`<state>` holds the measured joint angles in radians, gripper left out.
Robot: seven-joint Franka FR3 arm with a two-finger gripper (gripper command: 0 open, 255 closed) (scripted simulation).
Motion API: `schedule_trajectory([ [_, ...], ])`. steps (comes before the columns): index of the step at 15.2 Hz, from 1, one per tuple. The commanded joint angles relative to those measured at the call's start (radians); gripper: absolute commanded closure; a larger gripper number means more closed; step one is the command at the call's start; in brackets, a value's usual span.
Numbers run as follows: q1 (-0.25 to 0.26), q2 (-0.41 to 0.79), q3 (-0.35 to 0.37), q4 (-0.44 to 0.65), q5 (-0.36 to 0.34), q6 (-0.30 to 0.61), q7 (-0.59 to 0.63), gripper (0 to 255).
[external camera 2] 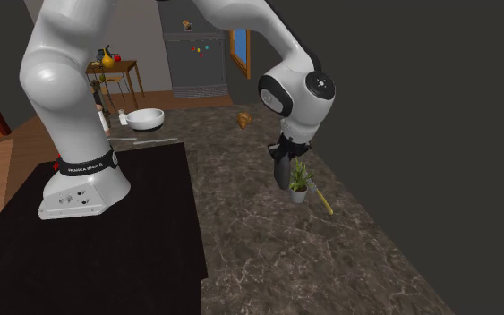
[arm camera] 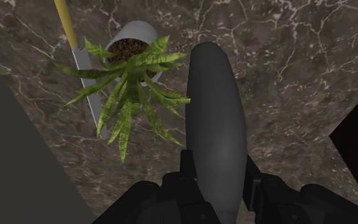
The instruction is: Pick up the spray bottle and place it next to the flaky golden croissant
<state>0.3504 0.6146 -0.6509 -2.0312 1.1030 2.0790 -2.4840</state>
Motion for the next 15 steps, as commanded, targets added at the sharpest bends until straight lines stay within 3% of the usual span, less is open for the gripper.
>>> schedule_trajectory([
  [1, 0.01, -0.024, -0.012, -0.006, -0.019, -0.007, 0.018, 255],
  [15, 0.073, -0.181, -0.094, -0.027, -0.156, -0.059, 0.138, 255],
])
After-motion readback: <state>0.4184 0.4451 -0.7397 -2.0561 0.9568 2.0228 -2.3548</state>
